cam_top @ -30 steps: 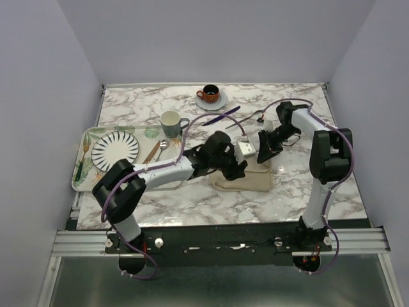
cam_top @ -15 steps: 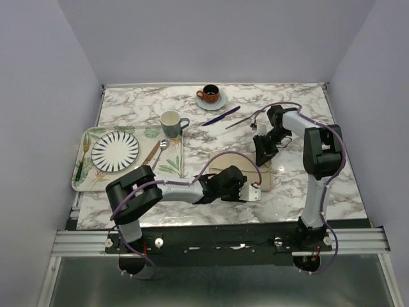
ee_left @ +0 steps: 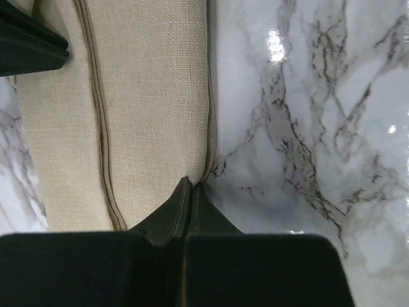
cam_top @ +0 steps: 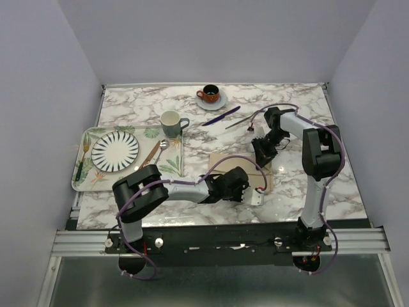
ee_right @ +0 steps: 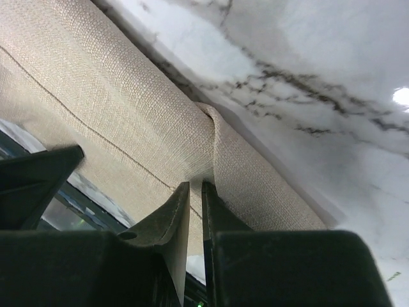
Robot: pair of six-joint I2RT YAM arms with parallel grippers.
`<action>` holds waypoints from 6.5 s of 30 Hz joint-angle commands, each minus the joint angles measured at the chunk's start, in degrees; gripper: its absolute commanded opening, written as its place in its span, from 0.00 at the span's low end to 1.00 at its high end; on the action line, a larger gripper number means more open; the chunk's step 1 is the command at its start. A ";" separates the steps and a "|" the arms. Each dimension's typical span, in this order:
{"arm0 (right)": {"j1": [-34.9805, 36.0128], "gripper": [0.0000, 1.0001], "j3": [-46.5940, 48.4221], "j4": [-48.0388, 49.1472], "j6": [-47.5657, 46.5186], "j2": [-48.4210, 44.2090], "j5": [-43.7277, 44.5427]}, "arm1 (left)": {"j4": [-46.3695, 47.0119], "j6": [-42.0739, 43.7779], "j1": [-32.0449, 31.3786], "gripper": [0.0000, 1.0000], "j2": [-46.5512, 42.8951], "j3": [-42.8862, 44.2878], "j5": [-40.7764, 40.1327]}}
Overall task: Fold the napkin into a case and place the utensils inside
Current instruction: Pick up the 2/3-rectangle-folded napkin from the center of the board, then fold the 2/3-rectangle-folded napkin at the center of the board.
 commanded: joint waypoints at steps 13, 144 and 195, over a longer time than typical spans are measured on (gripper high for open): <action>1.45 0.20 -7.48 0.62 -5.42 -3.62 0.52 | -22.64 -17.54 11.36 0.00 0.33 15.89 30.27; 26.94 0.01 -19.87 27.42 -7.45 -18.13 6.41 | -45.41 -31.69 42.22 0.40 5.08 11.15 58.14; 18.60 0.41 -10.11 10.82 -2.79 -18.64 -6.60 | -50.69 -25.54 45.47 0.00 13.52 11.59 52.08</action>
